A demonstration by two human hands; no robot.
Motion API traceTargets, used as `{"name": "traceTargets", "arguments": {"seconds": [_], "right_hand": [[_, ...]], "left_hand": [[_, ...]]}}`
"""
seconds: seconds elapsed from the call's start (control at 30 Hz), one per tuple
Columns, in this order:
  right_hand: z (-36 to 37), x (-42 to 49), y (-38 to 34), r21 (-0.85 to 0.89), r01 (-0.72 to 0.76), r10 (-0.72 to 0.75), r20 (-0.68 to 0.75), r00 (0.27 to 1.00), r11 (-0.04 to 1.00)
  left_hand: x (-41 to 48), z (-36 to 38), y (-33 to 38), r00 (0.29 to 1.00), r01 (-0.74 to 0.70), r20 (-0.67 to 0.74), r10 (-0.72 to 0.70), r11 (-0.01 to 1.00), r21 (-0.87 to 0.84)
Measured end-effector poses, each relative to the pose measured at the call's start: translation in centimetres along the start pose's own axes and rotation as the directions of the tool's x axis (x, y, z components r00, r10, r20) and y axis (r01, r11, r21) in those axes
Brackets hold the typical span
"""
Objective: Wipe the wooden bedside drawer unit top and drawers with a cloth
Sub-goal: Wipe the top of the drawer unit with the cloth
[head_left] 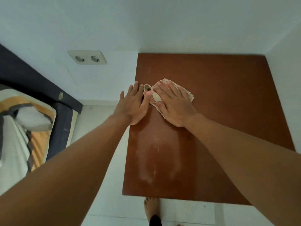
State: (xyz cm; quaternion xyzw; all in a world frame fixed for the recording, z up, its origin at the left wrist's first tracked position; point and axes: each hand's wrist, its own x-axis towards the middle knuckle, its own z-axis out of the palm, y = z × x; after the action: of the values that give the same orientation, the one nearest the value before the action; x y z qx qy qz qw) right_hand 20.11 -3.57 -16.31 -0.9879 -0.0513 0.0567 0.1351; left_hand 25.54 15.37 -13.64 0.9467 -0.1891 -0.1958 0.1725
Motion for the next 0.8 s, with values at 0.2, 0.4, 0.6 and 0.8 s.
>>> {"name": "traceTargets", "arguments": {"seconds": [0.2, 0.4, 0.6, 0.8], "right_hand": [[1.6, -7.3, -2.6, -0.006, 0.056, -0.056, 0.041, 0.998, 0.998], [3.4, -13.4, -5.2, -0.027, 0.098, -0.097, 0.013, 0.995, 0.995], [5.3, -18.9, -8.0, 0.009, 0.122, -0.122, -0.069, 0.99, 0.992], [6.6, -23.8, -10.6, 0.097, 0.152, -0.142, -0.106, 0.984, 0.984]], "left_hand": [[-8.4, 3.0, 0.0, 0.999, 0.034, -0.005, -0.034, 0.999, -0.013], [-12.8, 3.6, 0.3, 0.998, 0.054, 0.023, -0.054, 0.998, -0.025], [-16.2, 4.2, -0.4, 0.998, 0.033, 0.045, -0.032, 0.999, -0.025], [-19.7, 4.1, -2.1, 0.998, 0.04, 0.053, -0.039, 0.999, -0.017]]}}
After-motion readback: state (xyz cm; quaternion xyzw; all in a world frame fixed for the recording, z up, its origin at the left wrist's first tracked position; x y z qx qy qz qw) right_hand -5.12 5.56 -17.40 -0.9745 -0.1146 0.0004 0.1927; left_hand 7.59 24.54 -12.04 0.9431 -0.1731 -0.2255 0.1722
